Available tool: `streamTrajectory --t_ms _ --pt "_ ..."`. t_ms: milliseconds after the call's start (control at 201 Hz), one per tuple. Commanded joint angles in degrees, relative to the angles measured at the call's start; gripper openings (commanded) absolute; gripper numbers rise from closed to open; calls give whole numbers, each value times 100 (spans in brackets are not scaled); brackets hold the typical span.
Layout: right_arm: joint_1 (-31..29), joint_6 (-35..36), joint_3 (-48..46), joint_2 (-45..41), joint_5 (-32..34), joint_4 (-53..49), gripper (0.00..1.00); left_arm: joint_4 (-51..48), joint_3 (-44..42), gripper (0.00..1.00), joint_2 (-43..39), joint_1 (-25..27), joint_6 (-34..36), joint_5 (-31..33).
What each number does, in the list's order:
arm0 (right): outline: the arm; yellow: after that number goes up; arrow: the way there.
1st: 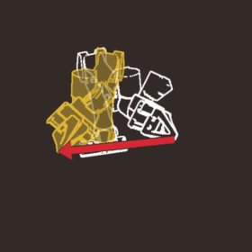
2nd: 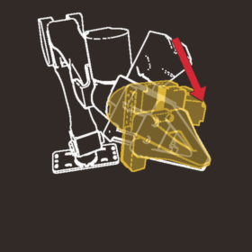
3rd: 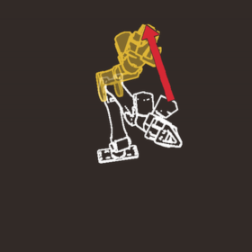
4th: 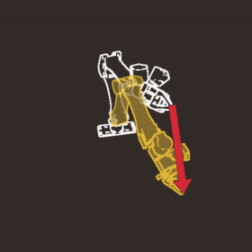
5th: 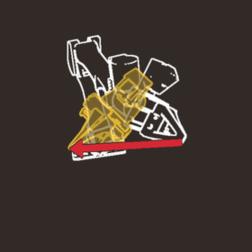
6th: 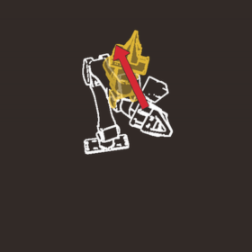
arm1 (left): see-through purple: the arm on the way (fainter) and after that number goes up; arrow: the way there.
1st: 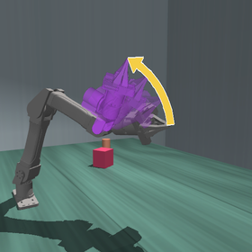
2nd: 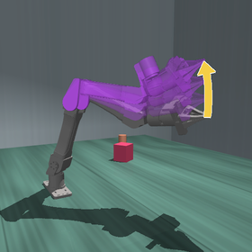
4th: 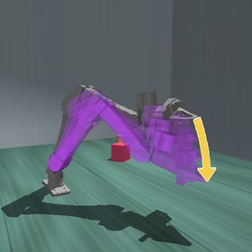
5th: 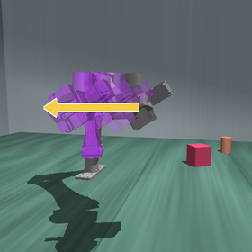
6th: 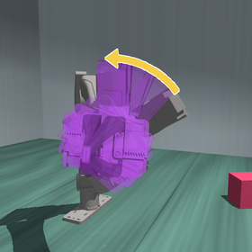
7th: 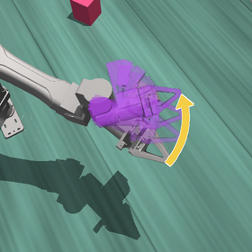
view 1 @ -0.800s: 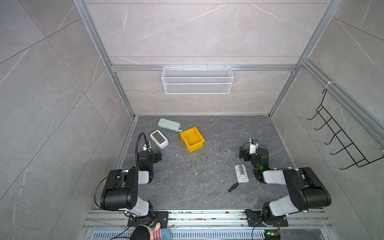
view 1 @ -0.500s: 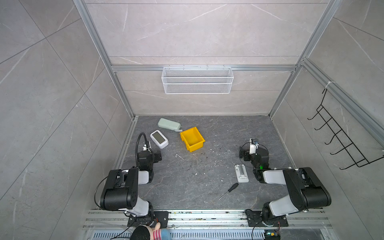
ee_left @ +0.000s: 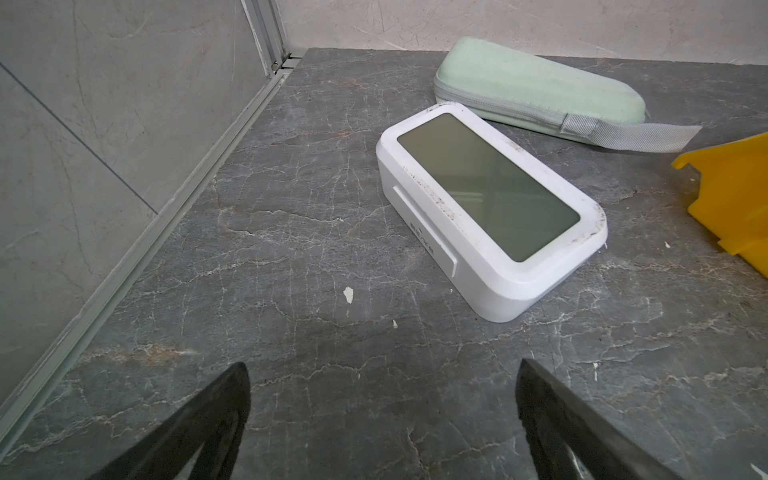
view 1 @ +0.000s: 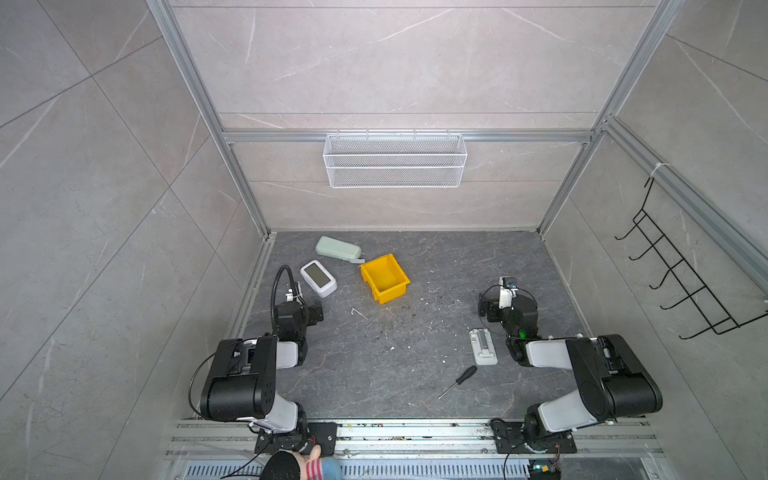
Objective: Put the screwdriver in the bin
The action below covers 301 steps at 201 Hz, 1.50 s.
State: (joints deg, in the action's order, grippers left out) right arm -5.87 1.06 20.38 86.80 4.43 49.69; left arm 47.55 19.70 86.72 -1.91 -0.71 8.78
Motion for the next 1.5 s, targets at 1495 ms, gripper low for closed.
streamTrajectory --t_ms 1495 --pt "-5346 -5139 2351 -2558 3987 -8584 99 -6734 1305 100 -4627 1598 2954 -3946"
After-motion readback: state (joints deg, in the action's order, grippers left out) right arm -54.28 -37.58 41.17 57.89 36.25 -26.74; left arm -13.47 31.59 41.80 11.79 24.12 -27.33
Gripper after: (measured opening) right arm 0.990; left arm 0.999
